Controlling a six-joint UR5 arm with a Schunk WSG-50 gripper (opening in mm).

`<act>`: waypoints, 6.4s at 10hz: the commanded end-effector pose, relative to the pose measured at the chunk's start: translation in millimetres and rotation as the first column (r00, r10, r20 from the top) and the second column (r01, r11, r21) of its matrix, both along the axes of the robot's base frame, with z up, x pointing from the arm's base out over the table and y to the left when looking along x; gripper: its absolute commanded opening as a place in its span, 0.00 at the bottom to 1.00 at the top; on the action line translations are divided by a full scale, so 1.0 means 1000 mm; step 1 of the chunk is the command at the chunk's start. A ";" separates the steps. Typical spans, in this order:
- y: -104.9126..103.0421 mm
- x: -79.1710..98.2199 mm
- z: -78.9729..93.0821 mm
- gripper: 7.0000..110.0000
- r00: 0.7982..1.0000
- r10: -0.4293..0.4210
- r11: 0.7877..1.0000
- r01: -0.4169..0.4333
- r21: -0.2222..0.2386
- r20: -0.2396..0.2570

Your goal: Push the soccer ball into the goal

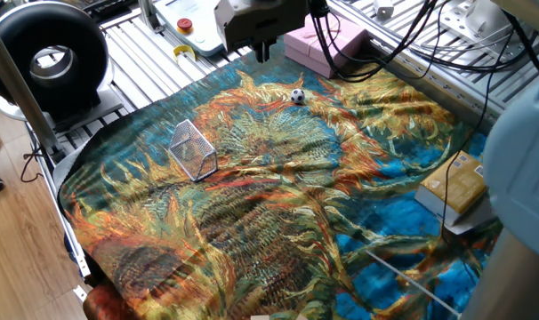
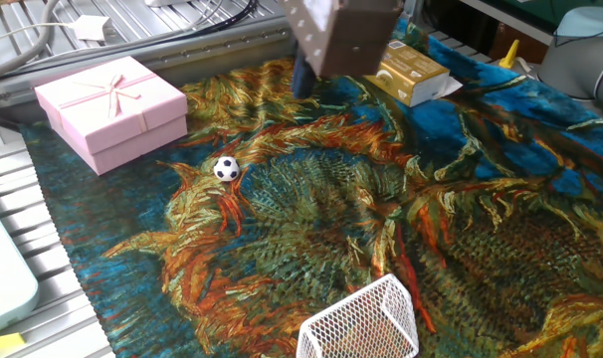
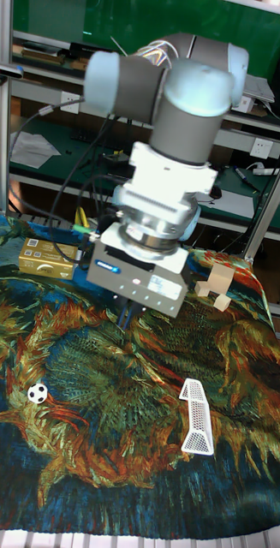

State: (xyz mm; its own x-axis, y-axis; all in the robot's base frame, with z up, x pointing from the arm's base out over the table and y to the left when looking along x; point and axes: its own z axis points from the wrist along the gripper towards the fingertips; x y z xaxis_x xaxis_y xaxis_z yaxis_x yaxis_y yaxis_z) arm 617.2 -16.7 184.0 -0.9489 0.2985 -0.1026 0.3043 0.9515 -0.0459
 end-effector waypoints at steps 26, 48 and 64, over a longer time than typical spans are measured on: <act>-0.157 0.051 -0.005 0.00 0.955 0.292 0.955 -0.289 0.057 -0.043; -0.155 0.030 -0.020 0.00 0.961 0.224 0.974 -0.214 0.077 -0.161; -0.170 0.050 -0.141 0.00 0.964 0.261 0.965 -0.260 0.012 -0.052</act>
